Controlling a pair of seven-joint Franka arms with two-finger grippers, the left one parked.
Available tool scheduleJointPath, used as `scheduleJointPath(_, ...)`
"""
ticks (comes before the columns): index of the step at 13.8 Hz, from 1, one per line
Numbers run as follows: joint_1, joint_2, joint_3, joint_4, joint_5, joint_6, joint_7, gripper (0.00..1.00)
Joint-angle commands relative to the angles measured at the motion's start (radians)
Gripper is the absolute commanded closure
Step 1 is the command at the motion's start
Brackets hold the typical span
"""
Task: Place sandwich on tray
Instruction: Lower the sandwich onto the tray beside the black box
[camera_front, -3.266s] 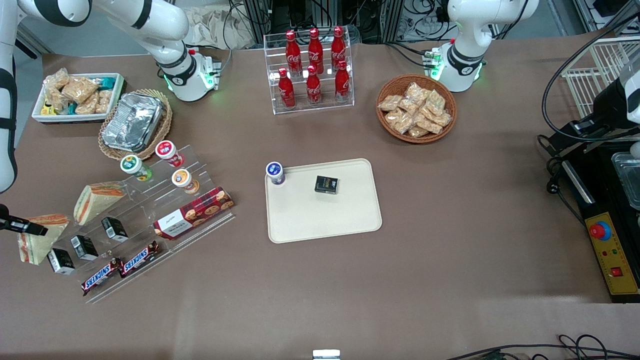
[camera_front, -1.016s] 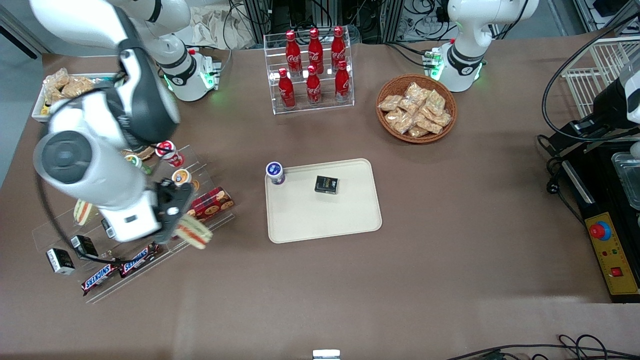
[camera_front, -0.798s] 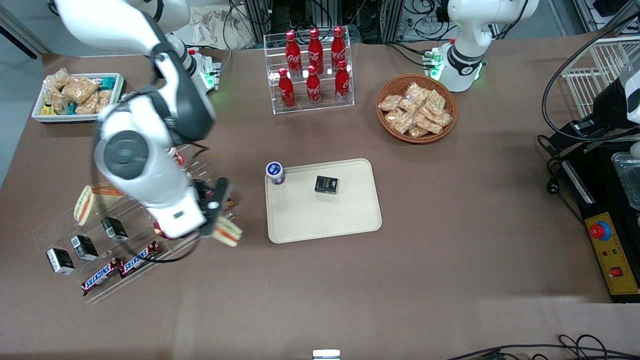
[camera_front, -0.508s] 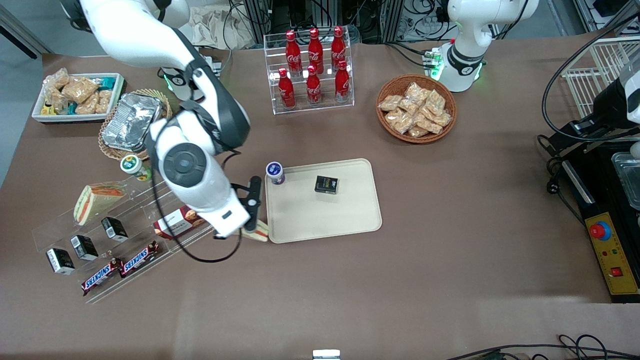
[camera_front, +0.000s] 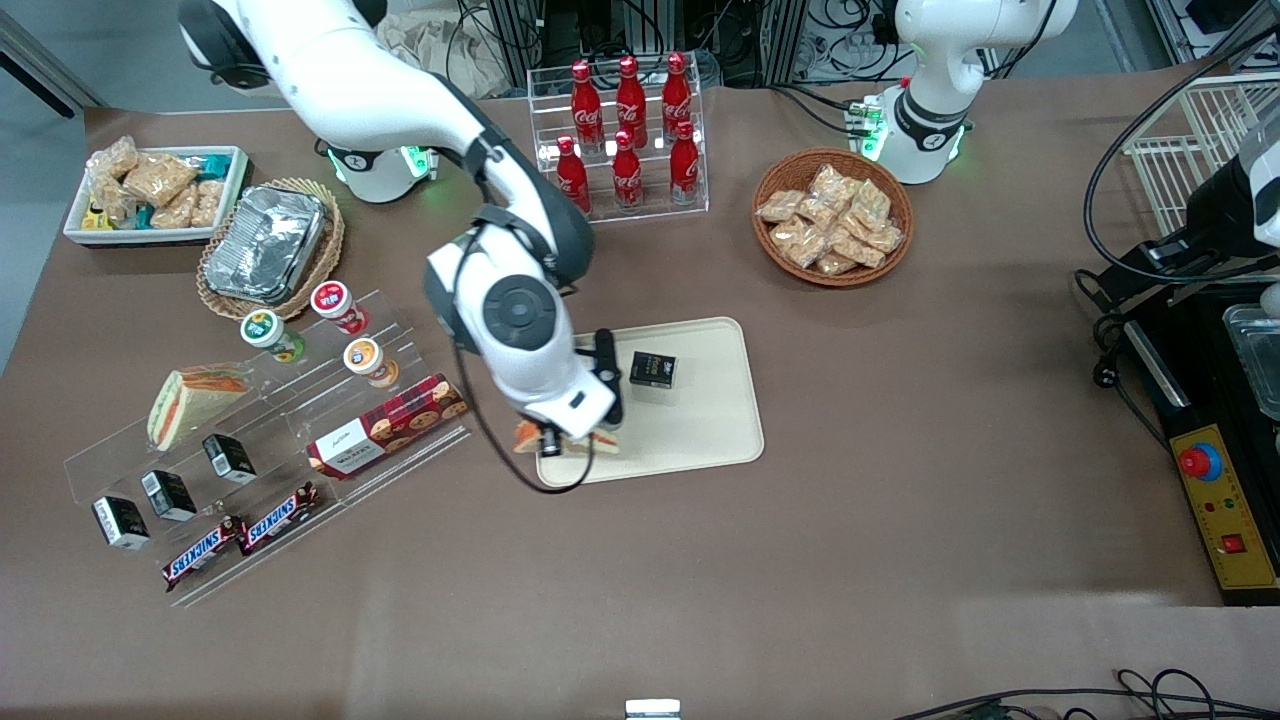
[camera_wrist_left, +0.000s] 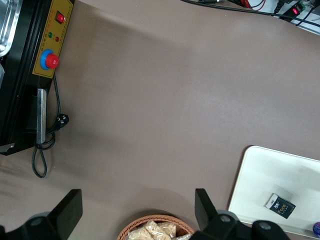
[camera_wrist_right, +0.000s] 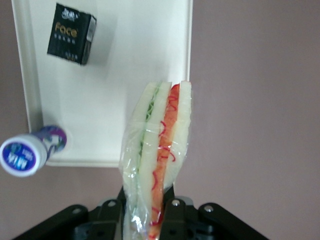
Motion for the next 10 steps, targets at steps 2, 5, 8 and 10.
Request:
scheduleJointPath(2, 0.024, 0.082, -0.008, 0.015, -0.001, 0.112, -0.005, 0.71)
scheduleJointPath(5, 0.053, 0.132, -0.008, 0.015, -0.002, 0.187, 0.018, 0.71)
scheduleJointPath(8, 0.056, 0.126, -0.007, 0.015, 0.044, 0.203, 0.076, 0.00)
scheduleJointPath(10, 0.050, 0.099, -0.008, 0.018, 0.064, 0.200, 0.079, 0.00)
